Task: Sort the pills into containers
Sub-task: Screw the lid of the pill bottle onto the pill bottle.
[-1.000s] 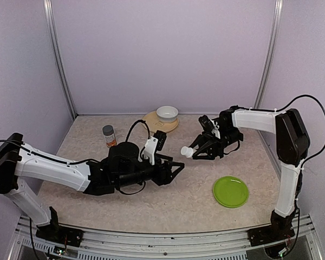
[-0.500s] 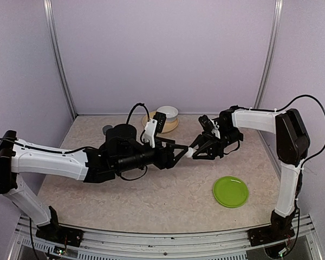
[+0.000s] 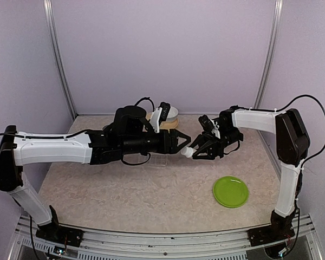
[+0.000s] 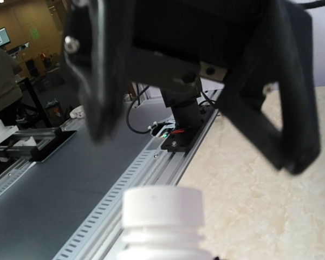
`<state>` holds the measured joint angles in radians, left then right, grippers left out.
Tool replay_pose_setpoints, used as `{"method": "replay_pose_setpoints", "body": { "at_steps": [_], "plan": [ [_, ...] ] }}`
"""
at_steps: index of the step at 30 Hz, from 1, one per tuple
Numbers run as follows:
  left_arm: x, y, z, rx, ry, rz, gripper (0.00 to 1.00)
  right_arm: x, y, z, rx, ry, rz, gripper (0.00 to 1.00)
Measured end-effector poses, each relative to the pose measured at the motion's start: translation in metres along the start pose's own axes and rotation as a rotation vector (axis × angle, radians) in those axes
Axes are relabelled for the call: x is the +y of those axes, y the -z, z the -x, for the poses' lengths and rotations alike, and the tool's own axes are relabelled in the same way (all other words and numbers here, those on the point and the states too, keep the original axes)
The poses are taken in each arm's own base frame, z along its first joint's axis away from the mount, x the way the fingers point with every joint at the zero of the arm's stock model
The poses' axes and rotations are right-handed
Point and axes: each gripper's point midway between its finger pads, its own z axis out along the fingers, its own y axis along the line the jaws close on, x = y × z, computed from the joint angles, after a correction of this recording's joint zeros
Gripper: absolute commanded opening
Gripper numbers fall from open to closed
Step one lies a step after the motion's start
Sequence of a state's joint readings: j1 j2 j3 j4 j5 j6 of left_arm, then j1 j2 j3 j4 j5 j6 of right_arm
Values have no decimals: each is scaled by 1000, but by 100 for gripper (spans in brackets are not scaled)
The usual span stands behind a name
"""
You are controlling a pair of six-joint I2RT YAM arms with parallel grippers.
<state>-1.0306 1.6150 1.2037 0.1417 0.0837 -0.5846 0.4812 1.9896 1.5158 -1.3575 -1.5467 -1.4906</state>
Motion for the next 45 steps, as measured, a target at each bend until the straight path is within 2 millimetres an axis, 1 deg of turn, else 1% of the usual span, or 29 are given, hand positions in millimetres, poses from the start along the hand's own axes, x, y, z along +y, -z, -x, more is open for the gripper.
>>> {"method": "replay_pose_setpoints", "body": {
  "at_steps": [6,9,12,16,27,30,33,37,45],
  "plan": [
    [4,-5,-17,74,28,22,58,0,0,0,0,0,0,0],
    [4,-6,-22,92,34,27,53,0,0,0,0,0,0,0],
    [4,-6,-25,104,41,32,46,0,0,0,0,0,0,0],
    [0,-6,-24,105,42,24,37,0,0,0,0,0,0,0],
    [-6,-7,-26,110,28,9,35,0,0,0,0,-1,0,0],
    [-8,-7,-28,112,3,2,32,0,0,0,0,-3,0,0],
    [-8,-8,-30,103,-41,-2,29,0,0,-1,3,-7,0,0],
    [-7,-8,-32,82,-111,-14,27,0,0,-3,17,-11,0,0],
    [-9,-4,-36,52,-293,-62,28,0,0,-4,25,-16,1,0]
  ]
}}
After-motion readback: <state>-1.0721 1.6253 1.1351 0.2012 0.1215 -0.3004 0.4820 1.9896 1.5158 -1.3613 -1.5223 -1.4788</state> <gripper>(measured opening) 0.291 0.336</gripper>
